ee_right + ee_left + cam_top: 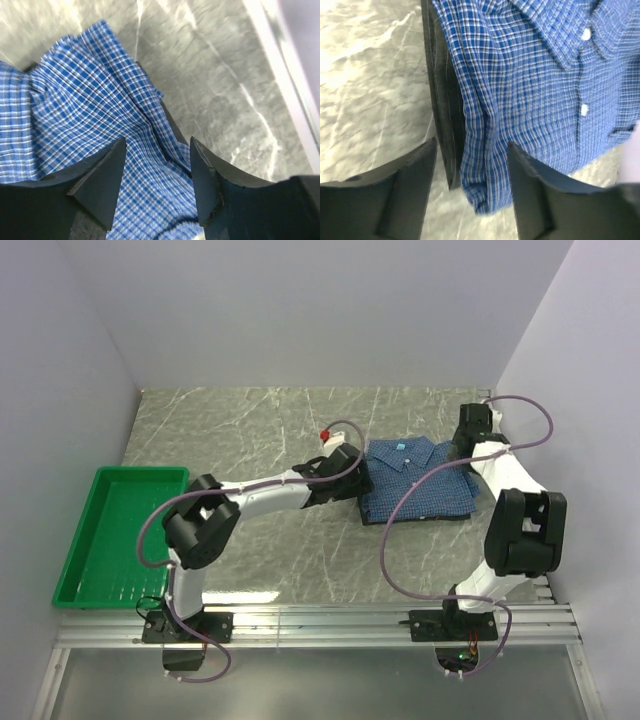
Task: Fold and stack the long sleeve shirts
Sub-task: Neatly place the folded shirt to the corner
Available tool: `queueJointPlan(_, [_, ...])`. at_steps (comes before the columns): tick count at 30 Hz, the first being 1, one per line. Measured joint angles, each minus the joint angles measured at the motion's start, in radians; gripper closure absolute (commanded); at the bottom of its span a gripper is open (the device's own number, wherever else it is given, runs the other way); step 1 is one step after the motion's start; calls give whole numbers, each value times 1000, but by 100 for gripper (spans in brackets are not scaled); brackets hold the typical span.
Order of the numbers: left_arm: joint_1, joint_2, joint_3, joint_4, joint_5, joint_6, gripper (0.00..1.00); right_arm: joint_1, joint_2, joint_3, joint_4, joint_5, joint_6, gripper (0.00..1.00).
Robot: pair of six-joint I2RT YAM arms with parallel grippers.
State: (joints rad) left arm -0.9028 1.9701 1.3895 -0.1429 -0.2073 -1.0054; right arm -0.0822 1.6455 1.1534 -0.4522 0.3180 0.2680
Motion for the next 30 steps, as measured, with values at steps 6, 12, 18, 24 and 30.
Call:
queueJointPlan(6, [1,-126,-2,-43,-2,3,33,-5,-142,39,-16,-34,60,43])
queueJointPlan(12, [1,-134,110,-24,39,61,55,-89,-263,-33,107,-220,190,52])
queueJointPlan(18, [1,-10,155,56,89,94,70,-287,-164,-272,295,-479,322,55])
queueJointPlan(24, [7,121,84,79,117,88,75,-380,-72,-377,364,-607,378,55])
queueJointPlan(30, [16,111,29,61,116,82,47,-389,-173,-374,353,-608,379,48])
